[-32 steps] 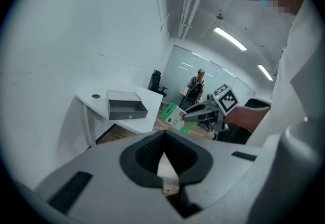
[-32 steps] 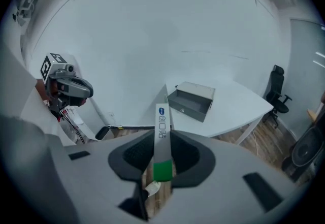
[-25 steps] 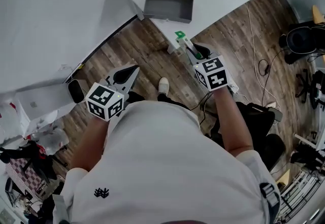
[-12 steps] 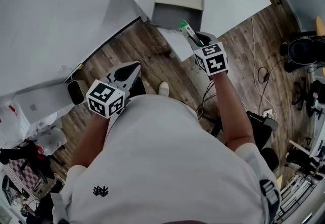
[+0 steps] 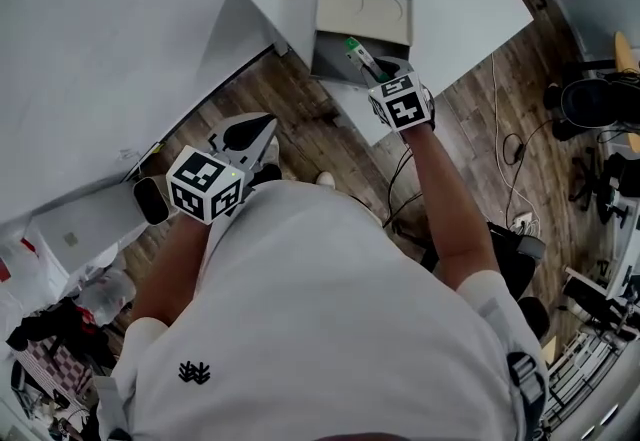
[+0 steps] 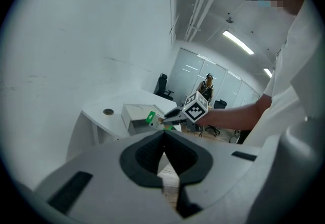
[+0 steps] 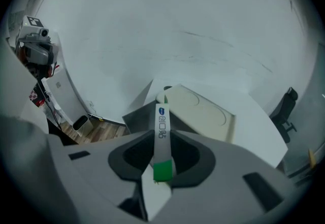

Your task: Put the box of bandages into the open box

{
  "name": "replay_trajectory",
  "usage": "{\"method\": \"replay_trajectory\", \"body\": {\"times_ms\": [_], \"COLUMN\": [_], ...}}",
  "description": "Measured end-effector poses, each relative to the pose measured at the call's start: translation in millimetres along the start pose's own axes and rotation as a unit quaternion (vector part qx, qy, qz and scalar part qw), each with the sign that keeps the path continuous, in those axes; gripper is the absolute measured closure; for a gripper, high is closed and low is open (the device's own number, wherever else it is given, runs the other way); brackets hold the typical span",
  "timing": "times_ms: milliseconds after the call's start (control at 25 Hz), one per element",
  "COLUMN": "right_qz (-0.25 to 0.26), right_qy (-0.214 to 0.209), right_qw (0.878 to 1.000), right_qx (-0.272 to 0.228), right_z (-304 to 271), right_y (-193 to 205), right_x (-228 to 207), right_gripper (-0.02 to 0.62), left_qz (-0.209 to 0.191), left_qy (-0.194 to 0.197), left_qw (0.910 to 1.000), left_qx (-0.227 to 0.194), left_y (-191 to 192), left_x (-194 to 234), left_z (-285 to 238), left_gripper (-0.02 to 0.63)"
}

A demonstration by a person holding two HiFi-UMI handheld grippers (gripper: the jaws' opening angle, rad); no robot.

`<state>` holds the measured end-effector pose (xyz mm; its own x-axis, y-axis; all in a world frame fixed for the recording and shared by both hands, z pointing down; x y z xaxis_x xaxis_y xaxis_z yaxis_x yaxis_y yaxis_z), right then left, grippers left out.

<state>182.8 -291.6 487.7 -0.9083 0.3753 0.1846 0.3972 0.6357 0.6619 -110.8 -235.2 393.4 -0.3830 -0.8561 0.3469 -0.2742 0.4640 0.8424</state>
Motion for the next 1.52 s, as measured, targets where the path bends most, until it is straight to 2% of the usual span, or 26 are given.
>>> {"method": "replay_trajectory", "body": {"times_ms": [640, 920, 1200, 1520], "right_qz": [0.025, 0.035, 0.032, 0.029], "right_qy": [0.01, 0.013, 0.011, 0.02], "right_qw": [0.999, 0.999, 0.999, 0.999], "right_qx": [0.042, 0.04, 0.042, 0.019], "right_z": [-52, -51, -47, -23], "right_y": [5, 7, 8, -1], "right_x": [17, 20, 20, 15], "right_gripper": [0.503, 0.494, 0.437, 0.434], "left_qz": [-0.003, -0.006, -0.014, -0.018], "left_qy": [0.023, 0.042, 0.057, 0.063], "left_qw": [0.9992, 0.9981, 0.9971, 0.9969], "left_qx": [0.032, 0.045, 0.05, 0.044], "left_y": [-11, -12, -17, -20], "left_x": [52, 60, 62, 56], "left_z": [12, 9, 3, -6], "left_gripper": [0.6, 0.6, 0.6, 0.6]}}
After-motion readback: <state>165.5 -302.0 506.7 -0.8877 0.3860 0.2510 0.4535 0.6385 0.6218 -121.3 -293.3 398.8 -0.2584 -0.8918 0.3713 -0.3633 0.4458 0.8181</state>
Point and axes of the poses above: the fingertips, and each gripper's own axes: z backward along the fingers, x to its left, y out of its underside, the point moved 9 cm from there along z, backward along the fingers, and after that the axes turned 7 degrees about y, right-handed, at the moved point
